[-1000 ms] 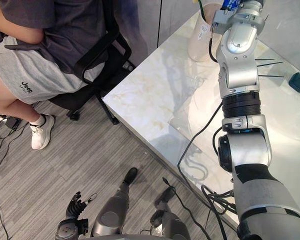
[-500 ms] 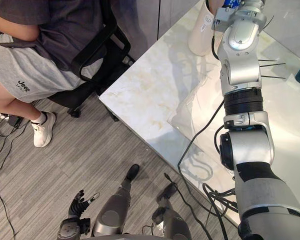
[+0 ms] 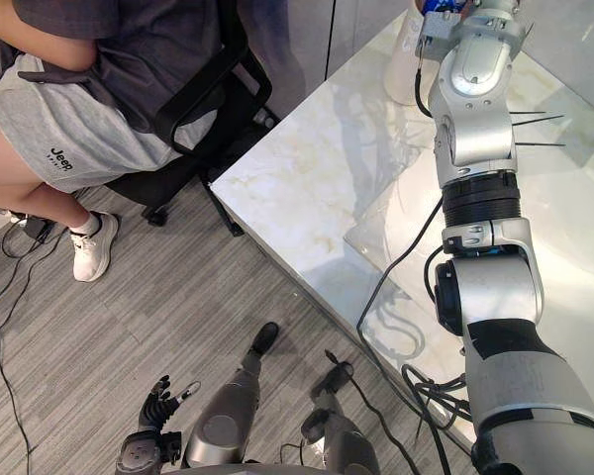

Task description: Organize washtable

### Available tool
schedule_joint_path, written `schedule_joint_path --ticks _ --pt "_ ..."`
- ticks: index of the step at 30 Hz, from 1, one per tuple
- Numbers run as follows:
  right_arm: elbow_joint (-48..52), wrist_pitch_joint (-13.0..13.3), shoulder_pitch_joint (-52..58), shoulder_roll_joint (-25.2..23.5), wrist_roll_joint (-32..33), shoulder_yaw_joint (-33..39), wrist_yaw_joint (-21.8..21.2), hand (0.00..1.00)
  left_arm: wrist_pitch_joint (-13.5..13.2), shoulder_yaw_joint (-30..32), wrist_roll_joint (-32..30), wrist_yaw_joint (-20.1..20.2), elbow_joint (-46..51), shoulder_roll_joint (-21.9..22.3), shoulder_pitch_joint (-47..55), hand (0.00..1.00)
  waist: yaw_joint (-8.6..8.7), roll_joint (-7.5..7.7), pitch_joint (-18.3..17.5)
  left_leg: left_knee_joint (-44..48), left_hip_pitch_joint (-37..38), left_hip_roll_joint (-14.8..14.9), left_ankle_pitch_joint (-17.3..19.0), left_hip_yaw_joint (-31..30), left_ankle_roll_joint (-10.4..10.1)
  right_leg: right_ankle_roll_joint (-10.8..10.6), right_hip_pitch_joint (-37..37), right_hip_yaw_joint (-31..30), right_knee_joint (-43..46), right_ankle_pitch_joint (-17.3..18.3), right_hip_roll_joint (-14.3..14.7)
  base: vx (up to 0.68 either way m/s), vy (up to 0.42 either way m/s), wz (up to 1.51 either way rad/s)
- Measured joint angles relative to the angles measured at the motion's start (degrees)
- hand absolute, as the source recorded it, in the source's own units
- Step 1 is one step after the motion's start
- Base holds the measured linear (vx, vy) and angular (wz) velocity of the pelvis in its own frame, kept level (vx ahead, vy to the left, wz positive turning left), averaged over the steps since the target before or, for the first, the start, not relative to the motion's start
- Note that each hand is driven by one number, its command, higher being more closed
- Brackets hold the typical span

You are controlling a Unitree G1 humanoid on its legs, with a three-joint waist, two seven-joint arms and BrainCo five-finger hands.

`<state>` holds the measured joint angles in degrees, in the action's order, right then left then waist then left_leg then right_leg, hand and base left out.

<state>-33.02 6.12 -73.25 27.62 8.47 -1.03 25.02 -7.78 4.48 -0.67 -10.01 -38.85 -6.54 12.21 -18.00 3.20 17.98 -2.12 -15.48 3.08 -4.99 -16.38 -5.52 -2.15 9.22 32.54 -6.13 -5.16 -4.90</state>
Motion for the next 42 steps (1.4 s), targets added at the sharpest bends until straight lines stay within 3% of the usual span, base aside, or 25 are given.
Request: schedule_joint_path --ticks 18,24,31,35,36,38,42 --pt "1.31 0.09 2.99 0.0 -0.1 0.15 -0.04 0.0 0.1 0.09 -0.01 -0.02 -0.3 -0.46 0.08 0.0 1.47 0.13 -0.08 -1.58 1.82 0.18 -1.41 0.04 -0.14 0.15 -1.24 0.12 0.0 -0.47 -0.04 0.01 0.021 0.0" --pt "9.11 0.14 7.7 0.0 -2.8 0.74 0.01 0.0 0.27 0.2 -0.04 -0.02 -0.5 -0.44 0.07 0.0 1.95 0.2 -0.14 -1.93 2.49 0.54 -1.41 0.78 -0.14 0.16 -1.37 -0.81 0.01 -0.49 0.18 0.05 0.004 -0.07" --pt "24.36 0.5 17.83 2.98 -7.84 1.22 -0.92 0.0 0.95 1.15 -0.53 0.01 -1.65 -0.44 0.25 0.0 4.78 2.0 -1.61 -2.45 4.64 0.7 -1.37 1.74 -0.1 -0.21 -2.82 -1.58 0.01 -0.2 0.18 0.05 0.011 -0.08" --pt "33.28 2.44 25.39 6.05 -8.97 3.5 -2.99 0.0 1.16 2.97 -1.27 0.0 -2.36 -0.48 0.78 0.0 6.52 3.44 -4.42 -3.04 5.96 0.83 -1.05 3.5 0.3 -0.46 -3.02 -3.03 0.01 -0.01 0.17 0.03 0.03 -0.23" --pt "38.02 3.77 29.3 7.97 -9.04 5.39 -4.28 0.0 1.23 3.63 -1.76 0.02 -2.38 -0.42 1.66 0.0 7.81 4.09 -5.74 -3.06 7.45 0.87 -0.59 5.25 0.71 -0.46 -3.64 -4.58 0.01 -0.04 0.14 0.04 0.041 -0.4" --pt "41.42 4.92 33.27 9.64 -9.03 8.84 -5.26 0.0 1.29 4.12 -2.26 0.06 -2.58 -0.35 2.23 0.0 8.5 4.39 -6.93 -3.0 8.52 0.88 -0.04 6.45 0.98 -0.48 -4.13 -5.79 0.01 -0.04 0.12 0.03 0.036 -0.41" --pt "46.62 7.94 42.65 11.23 -8.32 24.97 -6.3 0.0 1.38 5.21 -2.26 0.06 -4.66 -0.3 3.04 0.0 11.52 4.28 -10.54 -2.92 10.76 0.89 1.02 9.2 1.39 -0.51 -5.01 -8.17 0.01 -0.06 0.04 0.04 0.03 -0.33"
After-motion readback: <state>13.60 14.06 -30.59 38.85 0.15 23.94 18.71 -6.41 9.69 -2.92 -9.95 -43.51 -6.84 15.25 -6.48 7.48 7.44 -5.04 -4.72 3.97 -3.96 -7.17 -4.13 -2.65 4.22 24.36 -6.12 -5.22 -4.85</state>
